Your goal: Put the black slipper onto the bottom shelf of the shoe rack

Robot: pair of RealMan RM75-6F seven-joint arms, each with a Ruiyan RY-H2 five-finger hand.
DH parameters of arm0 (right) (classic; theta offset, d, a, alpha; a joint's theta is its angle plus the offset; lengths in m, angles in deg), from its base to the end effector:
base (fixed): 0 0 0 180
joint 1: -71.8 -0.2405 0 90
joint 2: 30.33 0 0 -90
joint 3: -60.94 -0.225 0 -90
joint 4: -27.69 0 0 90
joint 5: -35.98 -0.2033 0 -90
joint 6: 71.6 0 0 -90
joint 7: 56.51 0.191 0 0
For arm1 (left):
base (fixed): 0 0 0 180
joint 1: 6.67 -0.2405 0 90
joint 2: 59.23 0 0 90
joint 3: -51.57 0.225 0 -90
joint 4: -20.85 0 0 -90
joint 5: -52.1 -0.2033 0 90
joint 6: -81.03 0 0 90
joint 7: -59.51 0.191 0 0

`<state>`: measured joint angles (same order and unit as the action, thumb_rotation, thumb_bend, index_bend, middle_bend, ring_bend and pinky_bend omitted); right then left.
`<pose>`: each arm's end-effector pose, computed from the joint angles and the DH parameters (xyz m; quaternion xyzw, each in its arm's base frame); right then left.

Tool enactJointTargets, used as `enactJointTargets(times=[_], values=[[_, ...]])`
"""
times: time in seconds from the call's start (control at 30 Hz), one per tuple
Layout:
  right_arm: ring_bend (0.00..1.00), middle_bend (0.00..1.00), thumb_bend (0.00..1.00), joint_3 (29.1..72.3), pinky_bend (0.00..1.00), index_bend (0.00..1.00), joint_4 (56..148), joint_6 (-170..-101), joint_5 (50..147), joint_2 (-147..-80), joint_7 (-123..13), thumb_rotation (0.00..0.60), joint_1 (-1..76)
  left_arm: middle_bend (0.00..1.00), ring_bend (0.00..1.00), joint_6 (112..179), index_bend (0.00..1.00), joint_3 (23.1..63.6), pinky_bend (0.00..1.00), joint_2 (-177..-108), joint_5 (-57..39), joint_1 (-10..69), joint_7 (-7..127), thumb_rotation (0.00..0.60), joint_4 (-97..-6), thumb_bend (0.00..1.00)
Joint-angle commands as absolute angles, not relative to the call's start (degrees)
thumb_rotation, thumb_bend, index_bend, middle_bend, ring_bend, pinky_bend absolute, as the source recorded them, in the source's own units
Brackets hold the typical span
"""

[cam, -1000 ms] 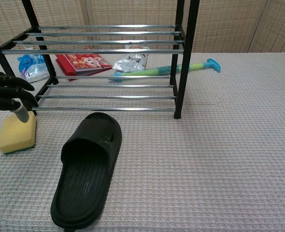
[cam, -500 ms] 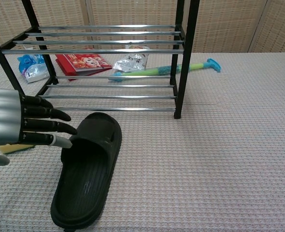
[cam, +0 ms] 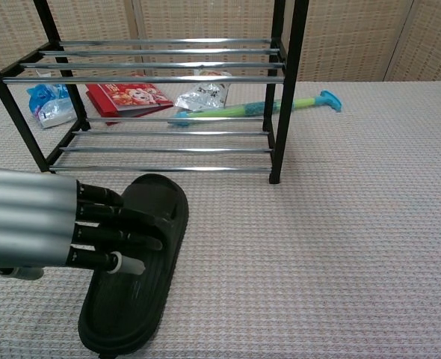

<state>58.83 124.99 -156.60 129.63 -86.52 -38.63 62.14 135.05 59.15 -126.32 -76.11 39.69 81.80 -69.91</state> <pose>-0.2333 -0.2403 0.1694 0.6031 -0.4173 0.4934 0.4676 -0.1105 0.2302 -0.0124 -0.9335 0.1769 -0.2602 0.1720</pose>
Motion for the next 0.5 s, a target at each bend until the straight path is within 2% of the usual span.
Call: enactJointTargets(times=[0.03,0.5], values=[[0.22,0.35,0.16,58.8,0.25,0.17,125.0,-156.7,129.6,-86.5,-38.6,0.600,62.3,0.08,0.06,133.9,0.15,59.3,0.28,-127.3,-76.1,40.6,82.0,0.600,-70.3,0.06],[0.22,0.36,0.16,58.7,0.25,0.17,124.9,-156.8,129.2,-86.4,-38.6,0.600,62.5,0.08,0.06,127.3,0.14,59.1,0.28,-132.0,-72.8,44.6,83.2,0.600,-69.6,0.06]])
